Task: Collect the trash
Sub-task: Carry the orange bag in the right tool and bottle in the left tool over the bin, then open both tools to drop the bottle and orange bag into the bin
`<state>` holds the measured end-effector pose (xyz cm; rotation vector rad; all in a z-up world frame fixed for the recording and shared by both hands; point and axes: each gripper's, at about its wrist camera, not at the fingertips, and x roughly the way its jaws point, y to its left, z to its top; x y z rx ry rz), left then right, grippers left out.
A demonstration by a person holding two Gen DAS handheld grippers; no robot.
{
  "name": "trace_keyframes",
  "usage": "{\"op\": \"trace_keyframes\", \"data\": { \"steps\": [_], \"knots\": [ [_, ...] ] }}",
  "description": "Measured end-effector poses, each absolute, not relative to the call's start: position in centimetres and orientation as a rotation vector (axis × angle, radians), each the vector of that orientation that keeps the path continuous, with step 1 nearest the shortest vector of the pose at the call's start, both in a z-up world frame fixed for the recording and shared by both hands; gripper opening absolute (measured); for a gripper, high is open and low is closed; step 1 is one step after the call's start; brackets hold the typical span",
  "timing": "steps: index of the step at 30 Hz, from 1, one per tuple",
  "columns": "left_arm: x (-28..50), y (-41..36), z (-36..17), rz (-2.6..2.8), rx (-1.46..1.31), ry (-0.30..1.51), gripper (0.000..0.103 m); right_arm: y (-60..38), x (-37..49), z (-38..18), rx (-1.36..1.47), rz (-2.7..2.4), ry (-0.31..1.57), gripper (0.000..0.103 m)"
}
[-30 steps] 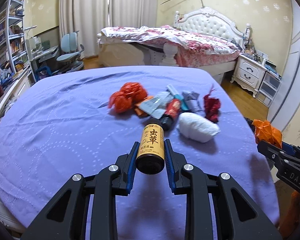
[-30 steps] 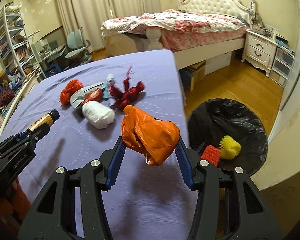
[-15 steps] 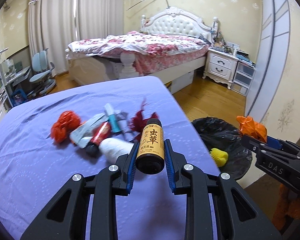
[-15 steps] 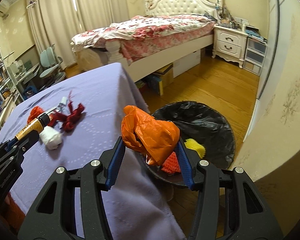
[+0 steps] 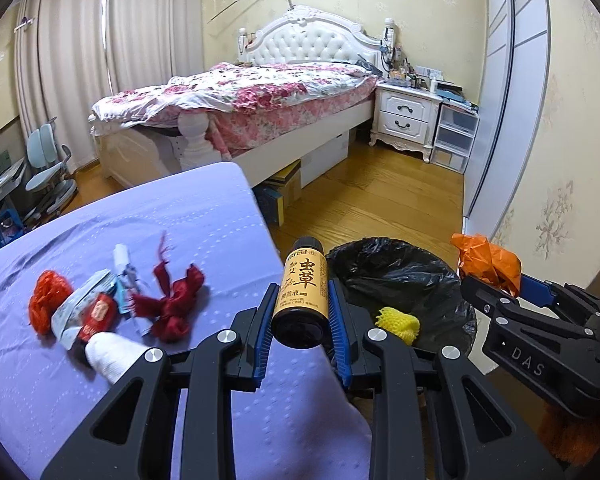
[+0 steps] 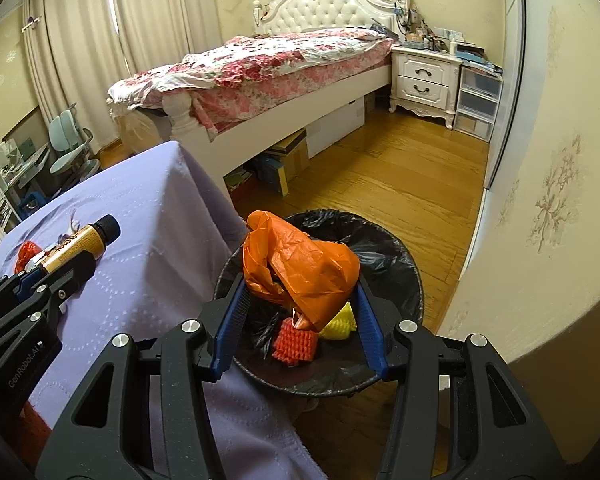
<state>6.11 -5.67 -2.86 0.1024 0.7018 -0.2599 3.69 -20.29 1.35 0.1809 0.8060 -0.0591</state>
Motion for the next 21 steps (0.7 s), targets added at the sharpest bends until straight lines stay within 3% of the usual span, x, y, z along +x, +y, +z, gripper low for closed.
{"op": "trace_keyframes", "data": {
  "steps": [21],
  "knots": [
    [9.1,-10.5,-4.7,-0.273,0.164,0.759,0.027,-24.4,5.8,-0.3,0.240,-0.104,0.829,0.050]
  ]
}}
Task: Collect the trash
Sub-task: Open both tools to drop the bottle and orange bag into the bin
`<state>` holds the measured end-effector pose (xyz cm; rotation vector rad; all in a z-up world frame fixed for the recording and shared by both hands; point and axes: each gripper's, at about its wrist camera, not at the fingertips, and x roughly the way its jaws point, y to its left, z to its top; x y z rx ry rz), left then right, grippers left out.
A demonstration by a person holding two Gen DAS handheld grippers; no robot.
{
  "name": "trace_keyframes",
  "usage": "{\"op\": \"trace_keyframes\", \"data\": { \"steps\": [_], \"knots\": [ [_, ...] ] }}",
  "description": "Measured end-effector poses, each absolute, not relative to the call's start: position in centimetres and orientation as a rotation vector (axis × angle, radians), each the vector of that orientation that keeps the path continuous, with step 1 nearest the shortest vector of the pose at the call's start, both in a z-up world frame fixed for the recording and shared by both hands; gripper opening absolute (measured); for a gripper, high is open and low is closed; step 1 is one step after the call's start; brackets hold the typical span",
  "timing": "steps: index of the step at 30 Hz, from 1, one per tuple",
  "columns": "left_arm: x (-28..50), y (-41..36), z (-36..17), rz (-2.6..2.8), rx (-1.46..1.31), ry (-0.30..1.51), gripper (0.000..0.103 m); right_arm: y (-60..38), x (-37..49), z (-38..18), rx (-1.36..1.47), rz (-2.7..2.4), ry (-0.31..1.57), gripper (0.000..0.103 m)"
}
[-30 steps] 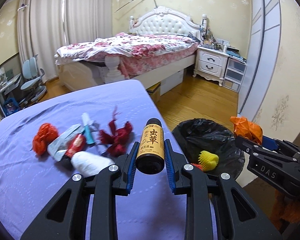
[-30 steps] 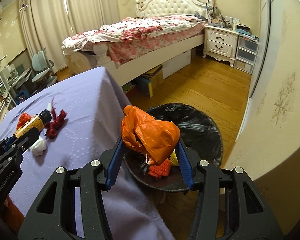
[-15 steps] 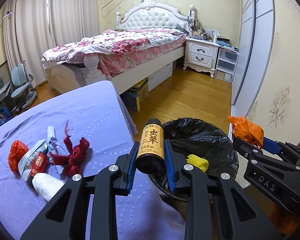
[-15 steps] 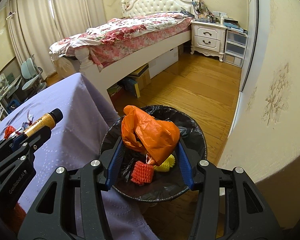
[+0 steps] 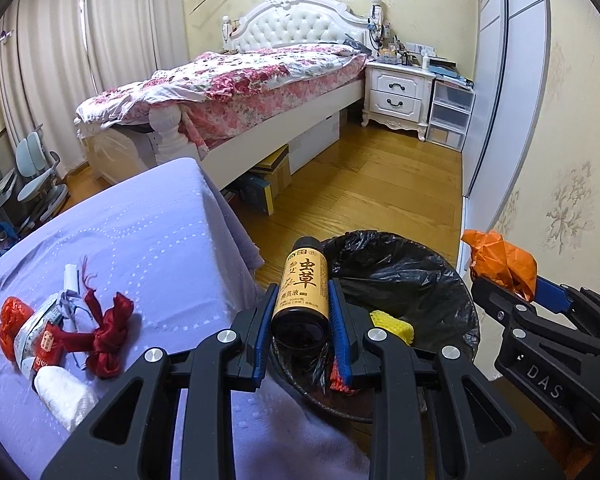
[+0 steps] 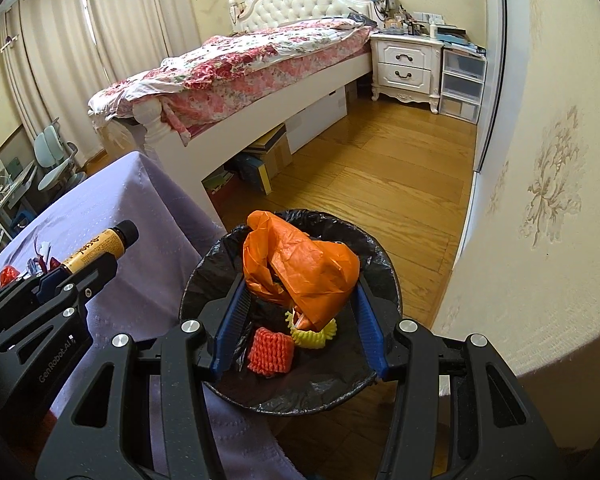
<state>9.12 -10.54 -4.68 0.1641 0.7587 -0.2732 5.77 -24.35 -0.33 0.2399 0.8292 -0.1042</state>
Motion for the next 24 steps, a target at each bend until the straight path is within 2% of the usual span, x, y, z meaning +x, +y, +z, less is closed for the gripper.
{"op": "trace_keyframes", "data": {
  "steps": [15,17,18,19,24],
  "knots": [
    [10.8,-12.3,-5.4,-0.270,0.188,0.784,0.029,-25.3,7.2,-1.5,0.261,-0.111,0.856,0.051],
    [10.8,-12.1,-5.4,-0.258,0.187,0.784,0.041,-25.5,7.3,-1.5,0.268,-0.114,0.858,0.055],
    [10.8,-12.1,-5.3,-0.252,0.186,0.780,0.054,-25.6,7.3,-1.6,0.277,-0.122,0.856,0.059],
    [10.7,-11.9,-5.2,-0.246,0.176,0.770,0.061,-25.8,7.2,-1.6,0.285,-0.124,0.852,0.065],
    [10.2,-11.5,-4.8,-0.239,0.173,0.755,0.072,-26.0,6.9,-1.4,0.283,-0.135,0.849,0.065]
  ]
}}
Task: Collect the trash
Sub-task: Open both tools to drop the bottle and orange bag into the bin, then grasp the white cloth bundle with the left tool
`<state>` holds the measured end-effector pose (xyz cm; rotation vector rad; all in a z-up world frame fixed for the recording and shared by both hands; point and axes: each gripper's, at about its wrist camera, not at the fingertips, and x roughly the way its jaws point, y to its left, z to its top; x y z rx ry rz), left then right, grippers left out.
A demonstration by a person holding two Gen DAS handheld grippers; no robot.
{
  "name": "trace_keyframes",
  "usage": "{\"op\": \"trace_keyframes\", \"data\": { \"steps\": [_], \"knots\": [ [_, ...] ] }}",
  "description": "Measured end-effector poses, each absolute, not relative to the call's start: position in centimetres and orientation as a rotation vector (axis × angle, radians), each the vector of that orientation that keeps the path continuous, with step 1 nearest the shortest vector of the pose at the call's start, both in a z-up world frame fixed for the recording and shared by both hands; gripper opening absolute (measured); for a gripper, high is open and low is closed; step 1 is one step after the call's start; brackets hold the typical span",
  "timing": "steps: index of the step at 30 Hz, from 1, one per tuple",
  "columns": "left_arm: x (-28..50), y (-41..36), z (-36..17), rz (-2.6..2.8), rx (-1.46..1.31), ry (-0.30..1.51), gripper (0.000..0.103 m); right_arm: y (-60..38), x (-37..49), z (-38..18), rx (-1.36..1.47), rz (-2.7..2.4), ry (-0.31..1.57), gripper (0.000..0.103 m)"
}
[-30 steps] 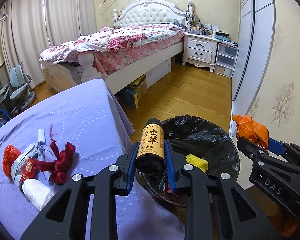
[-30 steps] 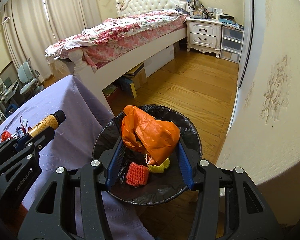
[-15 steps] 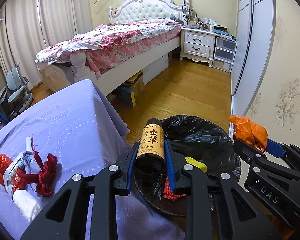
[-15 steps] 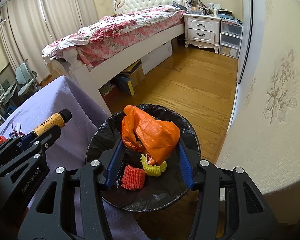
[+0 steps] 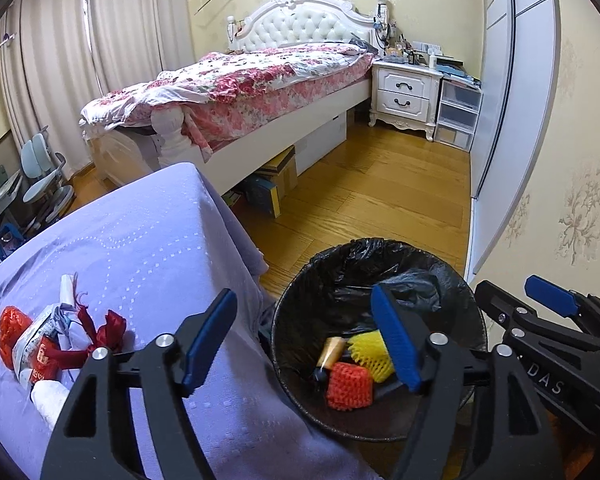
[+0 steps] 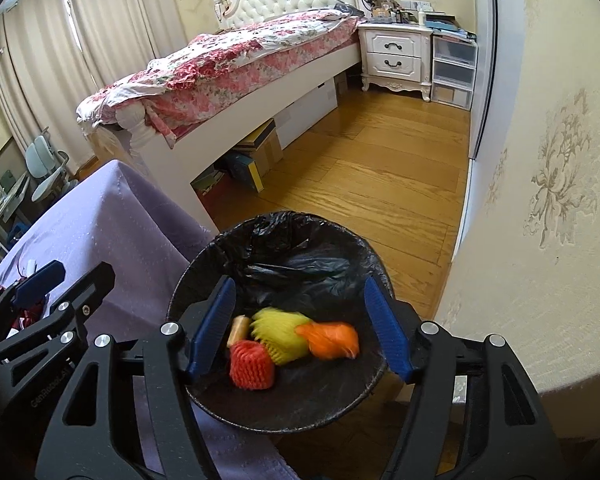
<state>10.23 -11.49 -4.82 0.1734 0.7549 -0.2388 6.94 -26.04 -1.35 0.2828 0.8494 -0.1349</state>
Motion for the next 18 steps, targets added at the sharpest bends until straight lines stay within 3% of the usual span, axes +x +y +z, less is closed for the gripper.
{"op": "trace_keyframes", "data": {
  "steps": [18],
  "knots": [
    [7.0,-4.6,-3.1,-0.126,0.111,0.756,0.075,-20.8,5.0,0.4,0.240,-0.033,0.848,0.067]
  ]
}}
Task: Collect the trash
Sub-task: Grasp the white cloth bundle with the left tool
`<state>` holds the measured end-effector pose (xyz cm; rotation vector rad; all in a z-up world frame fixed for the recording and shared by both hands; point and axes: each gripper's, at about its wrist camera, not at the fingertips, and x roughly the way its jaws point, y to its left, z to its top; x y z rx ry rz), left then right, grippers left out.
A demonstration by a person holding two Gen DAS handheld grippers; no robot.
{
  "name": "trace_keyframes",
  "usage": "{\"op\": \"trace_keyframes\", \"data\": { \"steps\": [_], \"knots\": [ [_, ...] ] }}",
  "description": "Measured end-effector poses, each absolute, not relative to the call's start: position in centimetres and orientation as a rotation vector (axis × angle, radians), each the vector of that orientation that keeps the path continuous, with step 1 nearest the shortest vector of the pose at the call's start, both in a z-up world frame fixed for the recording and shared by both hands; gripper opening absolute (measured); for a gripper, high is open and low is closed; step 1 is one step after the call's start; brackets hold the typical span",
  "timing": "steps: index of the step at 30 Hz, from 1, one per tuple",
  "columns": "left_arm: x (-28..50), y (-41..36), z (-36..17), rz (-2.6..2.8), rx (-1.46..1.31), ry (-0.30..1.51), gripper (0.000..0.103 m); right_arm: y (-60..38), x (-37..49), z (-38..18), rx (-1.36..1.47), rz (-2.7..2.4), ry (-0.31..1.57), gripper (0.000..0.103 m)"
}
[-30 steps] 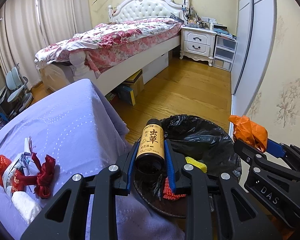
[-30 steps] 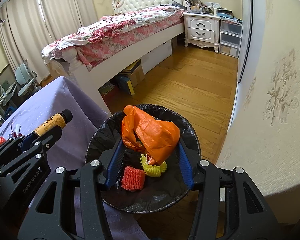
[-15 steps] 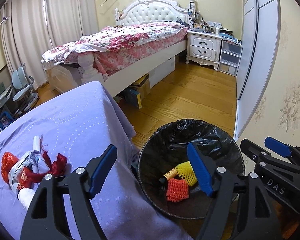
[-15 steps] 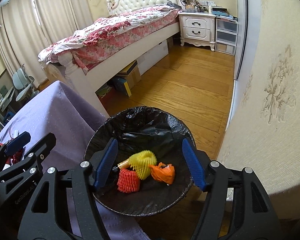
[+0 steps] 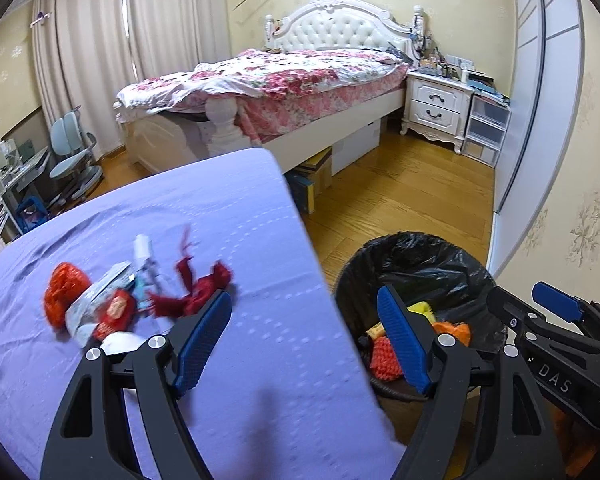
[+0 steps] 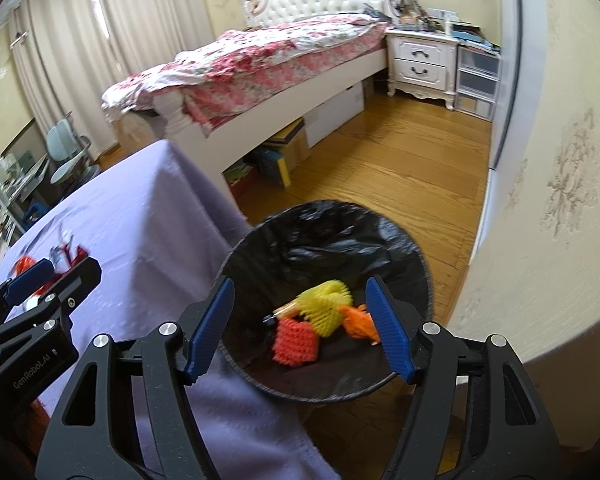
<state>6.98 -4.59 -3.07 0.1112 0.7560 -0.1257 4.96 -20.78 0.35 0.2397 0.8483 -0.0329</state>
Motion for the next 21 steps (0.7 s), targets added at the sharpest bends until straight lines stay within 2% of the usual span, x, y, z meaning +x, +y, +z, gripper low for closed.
{"op": "trace_keyframes", "data": {
  "steps": [11,21],
  "knots": [
    [4.7,2.2,-3.6,0.002,0.036,0.773,0.075,-15.2,3.9,0.7,0.188,0.071,0.862,0.067],
    [6.8,4.6,-5.2,0.050,-0.018,0.827,0.075,-11.8,4.4,1.2,0.144,0.123,0.864,0.067]
  ]
}}
